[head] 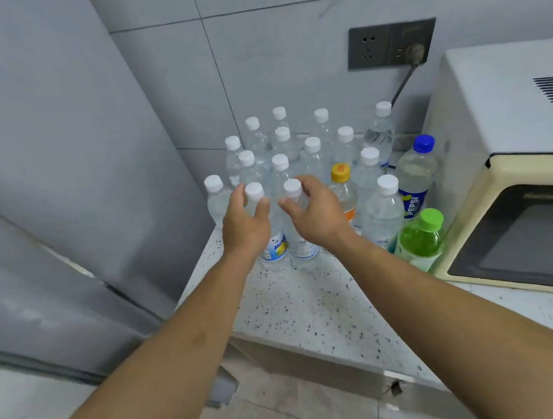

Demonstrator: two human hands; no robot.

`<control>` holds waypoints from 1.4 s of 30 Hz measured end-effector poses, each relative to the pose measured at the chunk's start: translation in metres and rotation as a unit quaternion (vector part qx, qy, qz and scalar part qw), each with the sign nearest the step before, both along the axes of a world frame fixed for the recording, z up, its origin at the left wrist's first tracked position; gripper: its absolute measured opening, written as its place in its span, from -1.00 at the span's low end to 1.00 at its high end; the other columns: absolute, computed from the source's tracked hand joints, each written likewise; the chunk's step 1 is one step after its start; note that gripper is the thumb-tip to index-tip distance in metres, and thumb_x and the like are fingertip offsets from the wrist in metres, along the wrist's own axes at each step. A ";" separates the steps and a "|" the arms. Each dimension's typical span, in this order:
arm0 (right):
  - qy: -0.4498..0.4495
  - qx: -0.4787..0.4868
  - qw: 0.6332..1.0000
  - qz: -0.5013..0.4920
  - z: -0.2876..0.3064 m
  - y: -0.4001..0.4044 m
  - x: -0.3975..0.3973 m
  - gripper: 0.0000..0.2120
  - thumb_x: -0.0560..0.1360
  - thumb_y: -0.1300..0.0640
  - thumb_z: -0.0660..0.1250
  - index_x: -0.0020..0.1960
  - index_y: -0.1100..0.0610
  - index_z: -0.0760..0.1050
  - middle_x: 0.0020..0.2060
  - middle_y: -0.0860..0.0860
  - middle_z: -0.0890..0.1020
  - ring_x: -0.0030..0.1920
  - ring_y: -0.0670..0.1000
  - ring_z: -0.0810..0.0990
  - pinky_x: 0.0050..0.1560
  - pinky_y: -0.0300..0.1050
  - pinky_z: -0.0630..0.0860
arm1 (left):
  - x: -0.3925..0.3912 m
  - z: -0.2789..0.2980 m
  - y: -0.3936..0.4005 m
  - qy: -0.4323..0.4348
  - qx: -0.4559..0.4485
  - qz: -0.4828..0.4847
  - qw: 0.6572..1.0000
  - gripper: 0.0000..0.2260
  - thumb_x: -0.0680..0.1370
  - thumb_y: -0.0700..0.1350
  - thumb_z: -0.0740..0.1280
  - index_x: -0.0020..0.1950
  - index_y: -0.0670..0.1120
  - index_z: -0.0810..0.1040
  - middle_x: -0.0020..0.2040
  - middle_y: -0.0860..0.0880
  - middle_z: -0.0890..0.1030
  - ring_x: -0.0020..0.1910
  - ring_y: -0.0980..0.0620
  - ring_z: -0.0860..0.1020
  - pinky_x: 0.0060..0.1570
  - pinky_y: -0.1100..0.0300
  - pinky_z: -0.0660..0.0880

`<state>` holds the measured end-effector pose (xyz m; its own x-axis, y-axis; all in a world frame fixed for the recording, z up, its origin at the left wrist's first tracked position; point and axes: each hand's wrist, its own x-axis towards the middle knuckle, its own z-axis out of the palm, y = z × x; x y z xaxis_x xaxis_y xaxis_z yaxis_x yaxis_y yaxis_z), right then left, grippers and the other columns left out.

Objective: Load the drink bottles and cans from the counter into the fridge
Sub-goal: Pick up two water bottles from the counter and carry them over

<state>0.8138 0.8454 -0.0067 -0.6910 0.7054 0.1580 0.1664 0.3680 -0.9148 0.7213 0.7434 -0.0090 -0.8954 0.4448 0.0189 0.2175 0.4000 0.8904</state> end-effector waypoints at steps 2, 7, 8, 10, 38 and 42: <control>-0.004 -0.001 1.000 0.000 -0.001 0.002 -0.001 -0.73 0.51 0.06 0.43 0.14 0.13 0.48 -0.11 -0.09 0.57 -0.06 -0.01 0.53 -0.05 -0.13 0.43 | -0.001 -0.002 0.001 -0.005 -0.017 -0.007 1.000 -0.67 0.57 0.10 0.30 0.31 0.07 0.45 0.21 0.06 0.56 0.19 -0.01 0.52 0.19 0.00 0.48; 0.029 0.004 0.999 0.015 -0.005 -0.005 0.019 -0.78 0.50 0.06 0.44 0.05 0.12 0.48 -0.14 -0.04 0.59 -0.09 0.04 0.55 -0.07 -0.03 0.50 | 0.013 -0.009 -0.010 0.004 0.025 0.011 1.000 -0.88 0.54 0.09 0.35 0.05 0.16 0.48 -0.04 0.26 0.55 0.00 0.24 0.51 -0.05 0.18 0.41; 0.040 0.003 0.999 0.018 -0.007 -0.009 0.026 -0.80 0.50 0.07 0.44 0.05 0.11 0.49 -0.11 -0.03 0.60 -0.06 0.04 0.56 -0.02 -0.01 0.52 | 0.018 -0.010 -0.014 0.011 0.036 0.009 0.999 -0.91 0.54 0.08 0.35 0.01 0.22 0.48 -0.06 0.28 0.56 -0.02 0.29 0.51 -0.08 0.22 0.41; 0.064 -0.001 0.998 0.025 -0.011 -0.017 0.042 -0.82 0.51 0.09 0.43 0.06 0.08 0.50 -0.08 -0.06 0.60 -0.01 0.01 0.55 0.03 -0.02 0.52 | 0.030 -0.010 -0.022 0.032 0.045 -0.003 0.998 -0.90 0.53 0.07 0.36 -0.03 0.27 0.49 -0.08 0.31 0.59 -0.05 0.33 0.53 -0.11 0.28 0.42; 0.029 -0.135 0.981 -0.134 -0.088 -0.088 0.133 -0.37 0.28 0.05 0.64 0.25 -0.09 0.42 0.07 -0.24 0.61 0.09 -0.22 0.60 0.00 -0.31 0.55 | 0.077 -0.087 -0.064 -0.135 0.036 -0.118 0.983 -0.53 0.43 0.09 0.46 0.19 0.35 0.28 0.05 0.39 0.49 -0.01 0.46 0.45 -0.13 0.39 0.37; 0.057 -0.156 0.966 -0.200 -0.092 -0.117 0.163 -0.41 0.34 0.09 0.61 0.28 0.03 0.44 0.10 -0.10 0.64 0.09 -0.17 0.62 0.01 -0.32 0.57 | 0.088 -0.097 -0.079 -0.111 0.051 -0.117 0.986 -0.50 0.37 0.16 0.48 0.19 0.36 0.31 0.08 0.37 0.51 0.05 0.36 0.50 -0.12 0.32 0.42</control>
<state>0.9767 0.7287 -0.0986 -0.3441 0.9378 -0.0466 0.1296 -0.0017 -0.9916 0.8096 0.6642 -0.1064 -0.7558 0.6454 -0.1106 0.0884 0.2680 0.9594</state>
